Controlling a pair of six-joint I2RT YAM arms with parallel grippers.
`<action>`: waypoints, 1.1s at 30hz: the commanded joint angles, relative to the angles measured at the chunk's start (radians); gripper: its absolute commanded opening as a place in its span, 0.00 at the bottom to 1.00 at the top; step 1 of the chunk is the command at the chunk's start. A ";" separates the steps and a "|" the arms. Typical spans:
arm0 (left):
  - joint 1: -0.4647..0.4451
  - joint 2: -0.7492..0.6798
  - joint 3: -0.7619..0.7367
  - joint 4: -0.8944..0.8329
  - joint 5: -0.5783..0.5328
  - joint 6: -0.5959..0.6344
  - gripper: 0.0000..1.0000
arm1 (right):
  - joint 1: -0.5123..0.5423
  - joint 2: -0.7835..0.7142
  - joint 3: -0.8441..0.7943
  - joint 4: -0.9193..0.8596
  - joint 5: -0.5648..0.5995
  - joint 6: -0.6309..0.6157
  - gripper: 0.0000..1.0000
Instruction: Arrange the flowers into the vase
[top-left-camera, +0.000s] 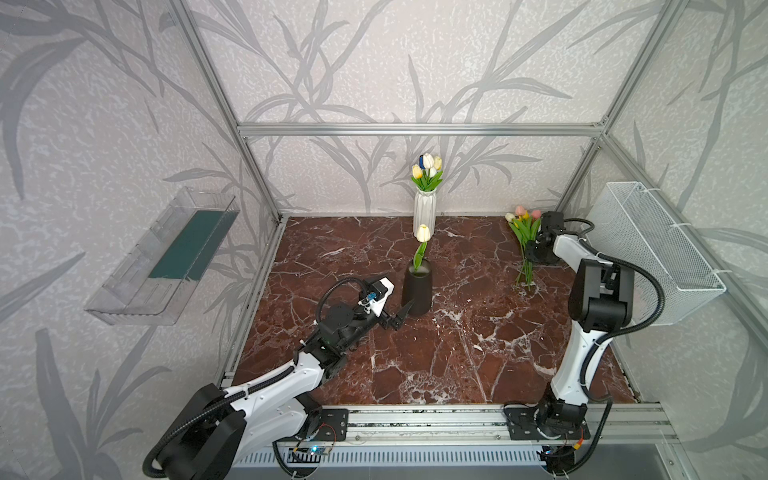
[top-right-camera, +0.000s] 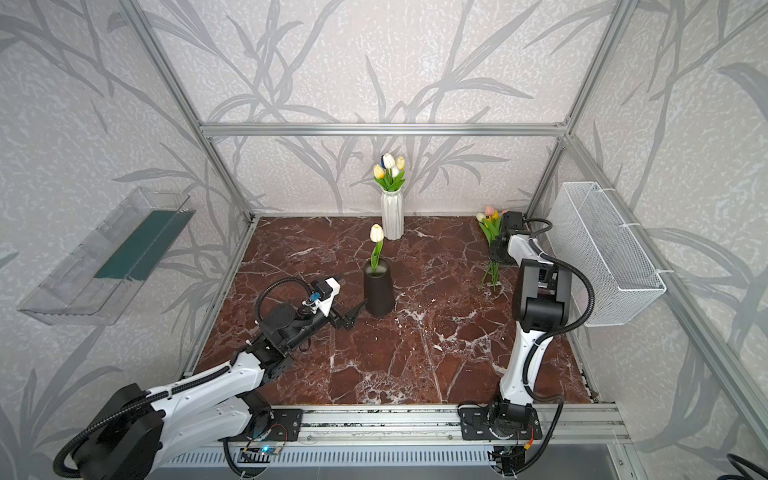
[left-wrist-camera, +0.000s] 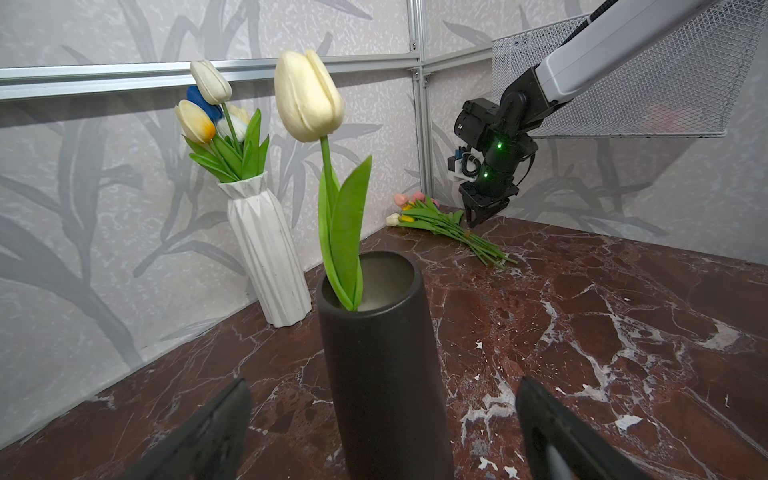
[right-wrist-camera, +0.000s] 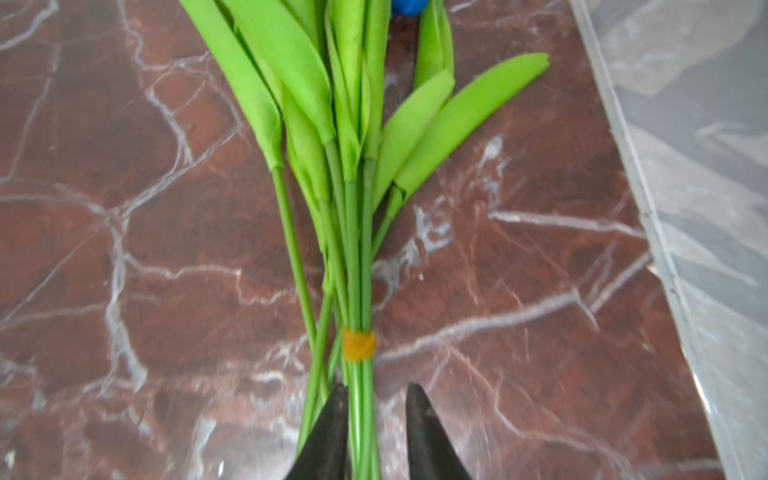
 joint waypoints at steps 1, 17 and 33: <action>-0.003 0.003 0.005 0.009 -0.011 0.022 0.99 | -0.001 0.060 0.096 -0.073 -0.024 -0.001 0.26; -0.003 -0.007 -0.007 0.009 -0.026 0.026 0.99 | -0.013 0.207 0.298 -0.216 -0.014 0.038 0.34; -0.003 -0.030 -0.008 -0.007 -0.039 0.032 0.99 | -0.013 0.230 0.318 -0.248 -0.025 0.064 0.14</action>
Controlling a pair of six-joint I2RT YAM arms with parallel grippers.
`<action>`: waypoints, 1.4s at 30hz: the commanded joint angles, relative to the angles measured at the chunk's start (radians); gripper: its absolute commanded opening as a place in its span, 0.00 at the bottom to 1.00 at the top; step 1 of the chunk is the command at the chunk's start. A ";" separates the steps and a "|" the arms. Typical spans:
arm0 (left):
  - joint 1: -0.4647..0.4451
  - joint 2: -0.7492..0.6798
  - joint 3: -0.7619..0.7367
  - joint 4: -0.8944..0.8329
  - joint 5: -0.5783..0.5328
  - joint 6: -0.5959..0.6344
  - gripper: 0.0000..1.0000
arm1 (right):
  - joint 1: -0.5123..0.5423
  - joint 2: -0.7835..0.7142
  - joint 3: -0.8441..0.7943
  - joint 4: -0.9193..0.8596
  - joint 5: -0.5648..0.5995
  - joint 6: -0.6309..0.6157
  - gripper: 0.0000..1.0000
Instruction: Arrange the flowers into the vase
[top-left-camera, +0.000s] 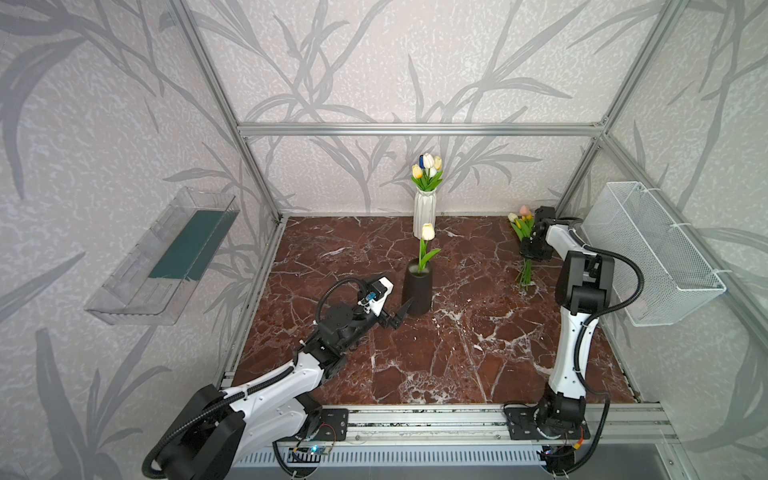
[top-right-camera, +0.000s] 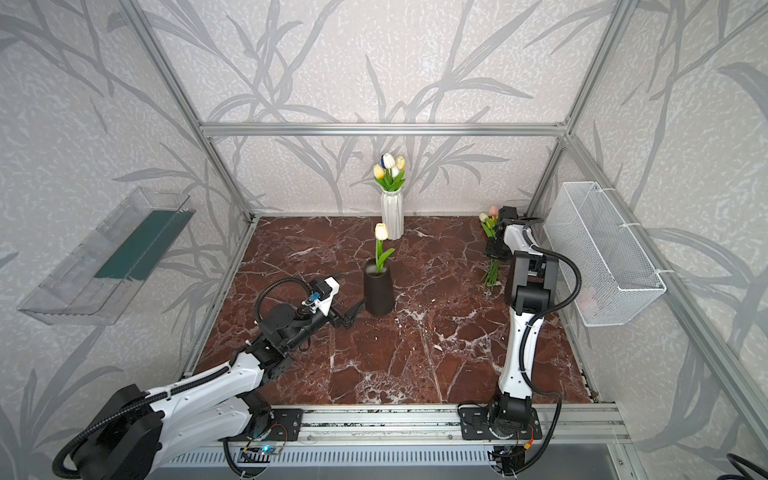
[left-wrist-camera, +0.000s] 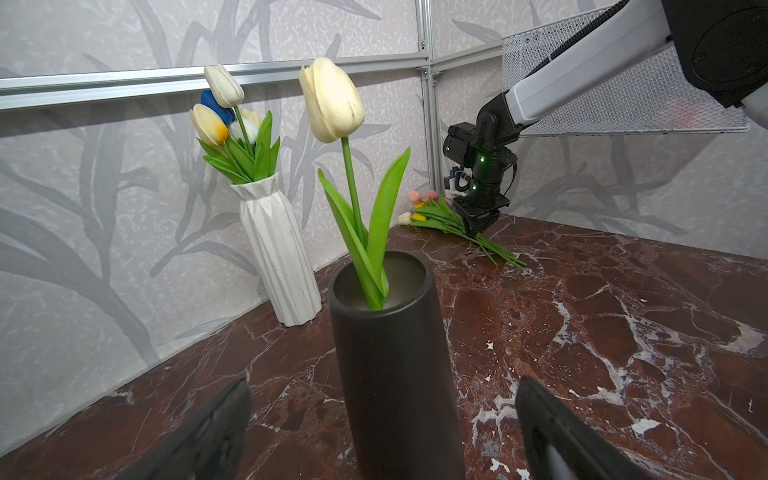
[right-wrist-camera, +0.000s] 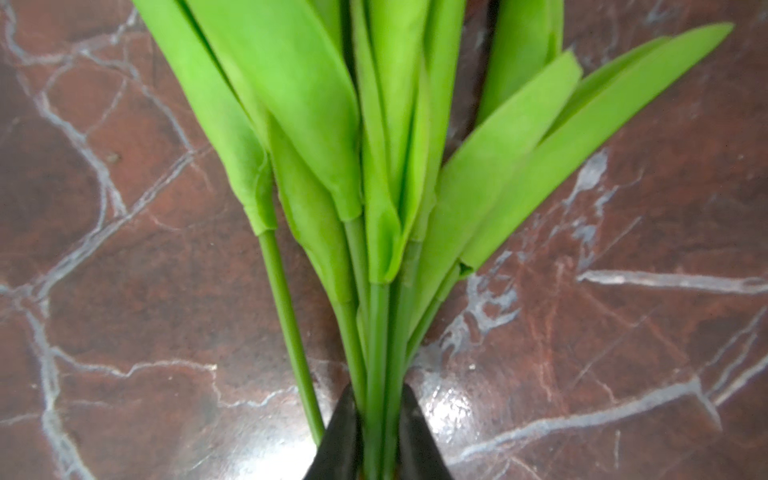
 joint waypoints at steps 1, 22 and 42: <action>-0.003 -0.021 -0.009 -0.002 -0.010 0.016 0.99 | -0.006 -0.013 -0.002 -0.033 0.001 0.008 0.13; -0.003 -0.063 -0.044 0.044 -0.053 -0.005 0.99 | 0.091 -0.412 -0.237 0.012 -0.008 0.009 0.07; -0.003 -0.007 -0.054 0.105 -0.079 -0.025 0.99 | 0.421 -0.516 -0.563 0.203 -0.006 0.102 0.11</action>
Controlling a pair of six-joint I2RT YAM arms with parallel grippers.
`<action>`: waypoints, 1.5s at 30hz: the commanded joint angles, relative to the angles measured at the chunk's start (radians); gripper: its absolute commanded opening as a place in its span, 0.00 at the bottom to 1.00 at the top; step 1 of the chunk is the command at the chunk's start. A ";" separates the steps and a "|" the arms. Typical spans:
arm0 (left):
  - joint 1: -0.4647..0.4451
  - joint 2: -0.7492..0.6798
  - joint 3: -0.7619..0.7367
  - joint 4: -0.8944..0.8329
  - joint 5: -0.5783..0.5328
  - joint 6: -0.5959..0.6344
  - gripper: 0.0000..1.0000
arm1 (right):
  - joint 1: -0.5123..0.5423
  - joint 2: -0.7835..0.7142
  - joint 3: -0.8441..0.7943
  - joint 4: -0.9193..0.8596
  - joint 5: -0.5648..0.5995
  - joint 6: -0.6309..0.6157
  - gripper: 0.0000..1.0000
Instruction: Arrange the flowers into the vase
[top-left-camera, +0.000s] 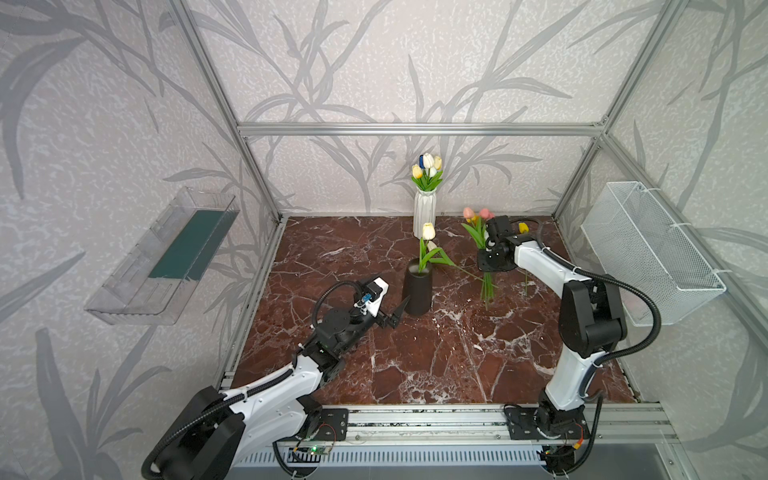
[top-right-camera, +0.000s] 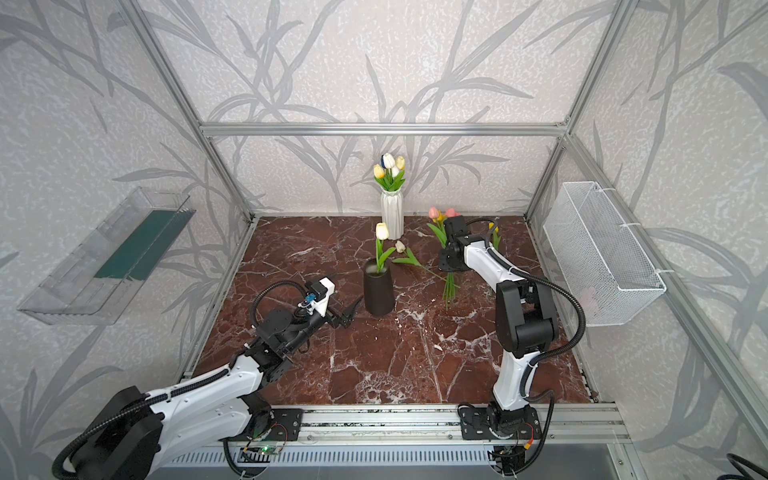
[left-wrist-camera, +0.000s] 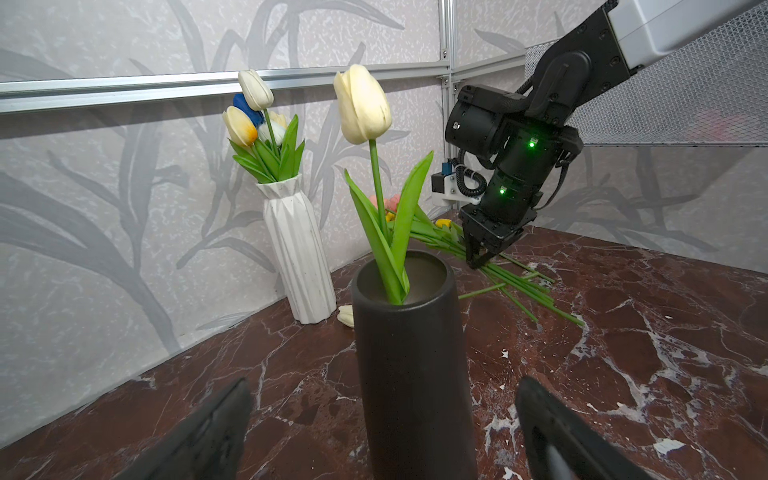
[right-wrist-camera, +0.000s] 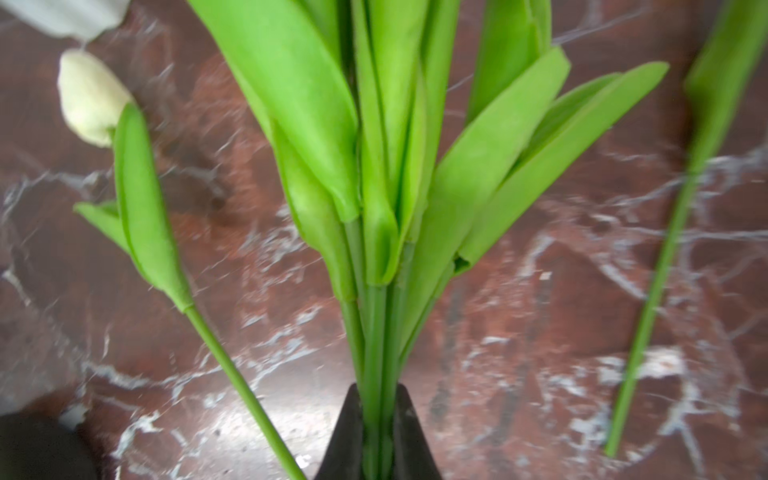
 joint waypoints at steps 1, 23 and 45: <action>-0.003 -0.006 -0.017 0.036 -0.011 -0.006 0.99 | 0.007 -0.007 -0.032 0.060 -0.014 0.051 0.11; -0.002 0.054 -0.018 0.088 -0.103 -0.050 0.99 | 0.121 -0.220 -0.181 0.182 -0.093 -0.203 0.50; 0.000 0.077 -0.018 0.106 -0.129 -0.058 0.99 | 0.169 0.246 0.107 -0.037 -0.081 -0.210 0.37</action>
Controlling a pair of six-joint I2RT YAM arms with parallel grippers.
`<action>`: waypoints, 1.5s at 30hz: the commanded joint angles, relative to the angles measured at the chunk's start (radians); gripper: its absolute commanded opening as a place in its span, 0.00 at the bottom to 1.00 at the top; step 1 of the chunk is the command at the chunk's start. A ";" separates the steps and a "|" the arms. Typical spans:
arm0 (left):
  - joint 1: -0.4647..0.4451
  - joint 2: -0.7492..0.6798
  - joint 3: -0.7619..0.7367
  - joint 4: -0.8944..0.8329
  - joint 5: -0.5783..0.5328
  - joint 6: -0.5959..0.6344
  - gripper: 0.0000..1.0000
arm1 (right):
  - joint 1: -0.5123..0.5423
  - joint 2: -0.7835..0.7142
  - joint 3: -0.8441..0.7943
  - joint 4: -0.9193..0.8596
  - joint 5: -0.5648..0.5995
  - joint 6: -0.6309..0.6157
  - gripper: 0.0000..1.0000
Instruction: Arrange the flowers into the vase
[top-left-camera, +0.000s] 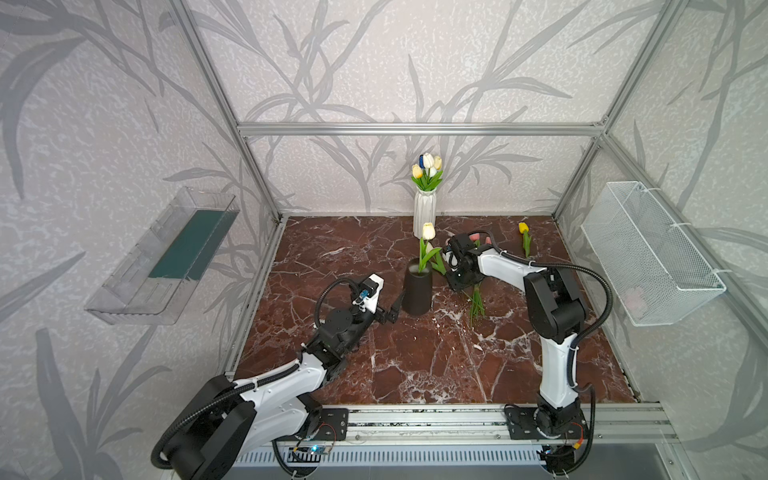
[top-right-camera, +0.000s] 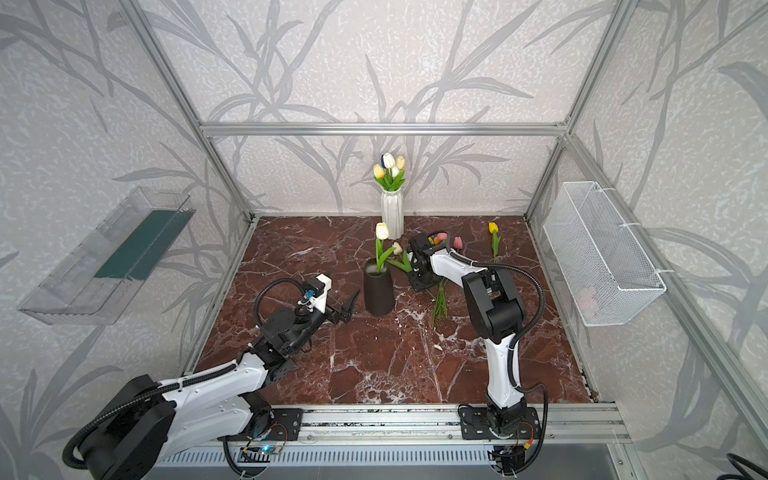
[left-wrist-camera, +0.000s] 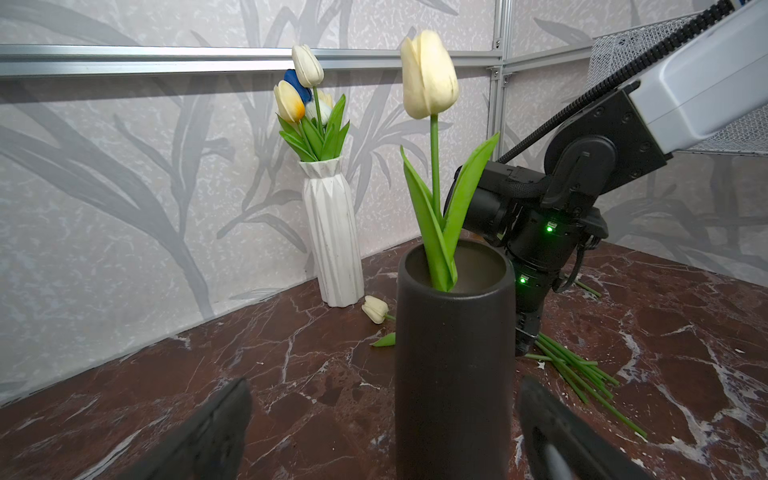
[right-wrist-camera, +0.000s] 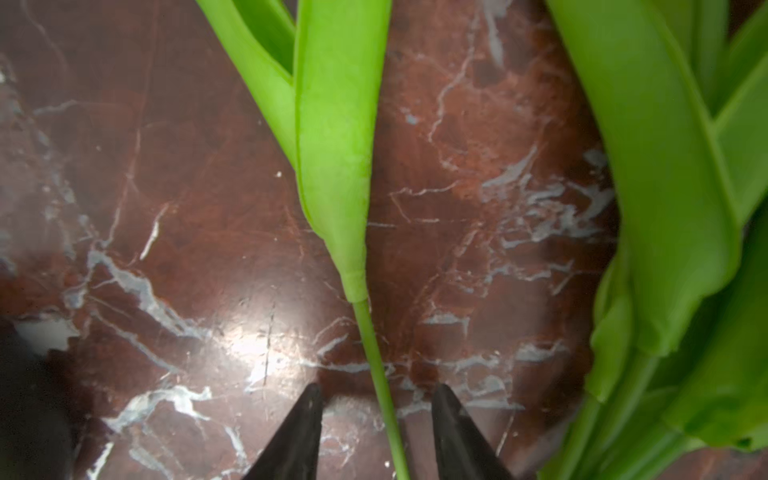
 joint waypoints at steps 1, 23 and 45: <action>-0.001 0.014 -0.004 0.038 -0.007 -0.001 0.99 | -0.005 0.046 0.050 -0.039 -0.020 0.023 0.33; -0.001 -0.009 -0.004 0.063 -0.014 -0.003 0.99 | -0.011 -0.519 -0.223 0.323 -0.173 0.175 0.00; -0.002 -0.029 -0.014 0.098 -0.015 -0.003 0.99 | 0.088 -0.926 -0.711 1.544 -0.544 0.216 0.00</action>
